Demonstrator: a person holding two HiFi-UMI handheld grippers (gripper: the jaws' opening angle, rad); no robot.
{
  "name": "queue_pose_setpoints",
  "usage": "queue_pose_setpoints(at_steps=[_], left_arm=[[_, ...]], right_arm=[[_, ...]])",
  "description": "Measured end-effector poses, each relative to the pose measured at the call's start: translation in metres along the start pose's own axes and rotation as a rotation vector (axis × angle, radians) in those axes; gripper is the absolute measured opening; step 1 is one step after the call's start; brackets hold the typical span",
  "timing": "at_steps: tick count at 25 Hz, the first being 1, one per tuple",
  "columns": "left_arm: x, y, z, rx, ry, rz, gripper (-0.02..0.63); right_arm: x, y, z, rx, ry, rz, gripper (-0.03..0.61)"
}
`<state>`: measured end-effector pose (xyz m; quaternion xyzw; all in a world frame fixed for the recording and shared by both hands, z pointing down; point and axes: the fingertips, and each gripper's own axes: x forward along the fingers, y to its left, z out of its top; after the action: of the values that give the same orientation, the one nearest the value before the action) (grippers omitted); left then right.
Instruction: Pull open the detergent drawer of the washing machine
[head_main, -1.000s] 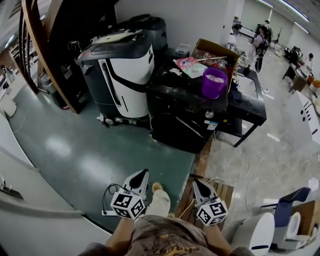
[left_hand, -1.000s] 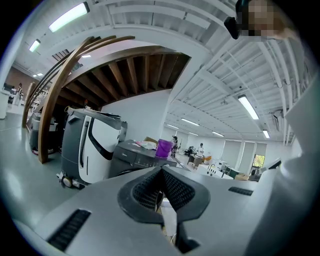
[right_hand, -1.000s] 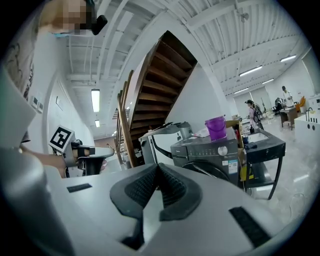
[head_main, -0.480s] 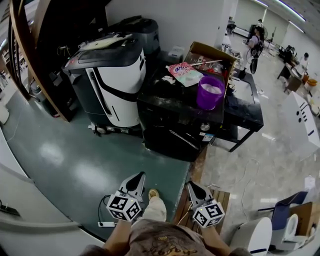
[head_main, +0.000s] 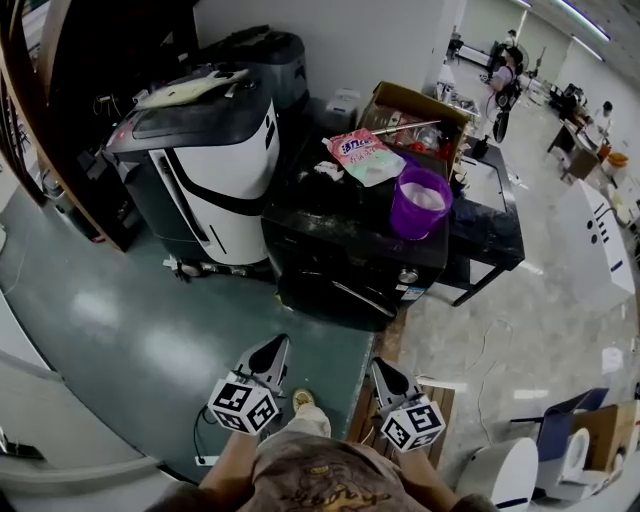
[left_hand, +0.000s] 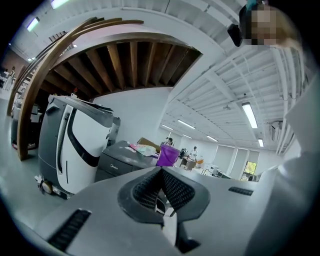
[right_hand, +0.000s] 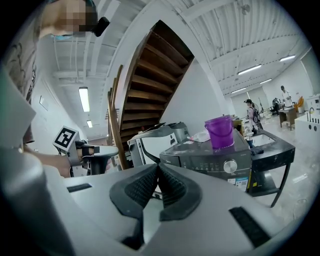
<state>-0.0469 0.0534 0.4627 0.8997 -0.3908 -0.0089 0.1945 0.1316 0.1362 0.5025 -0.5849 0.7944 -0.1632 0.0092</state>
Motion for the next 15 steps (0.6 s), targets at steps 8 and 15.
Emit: queue_pose_setpoints(at_steps=[8,15], left_arm=[[0.034,0.043,0.026,-0.008,0.008,0.002,0.021],[0.065,0.061,0.035,-0.008,0.011,-0.033,0.021]], right_arm=[[0.068,0.003,0.017,-0.021,0.005,0.032,0.003],[0.101,-0.007,0.024,-0.023,0.005,0.015,0.003]])
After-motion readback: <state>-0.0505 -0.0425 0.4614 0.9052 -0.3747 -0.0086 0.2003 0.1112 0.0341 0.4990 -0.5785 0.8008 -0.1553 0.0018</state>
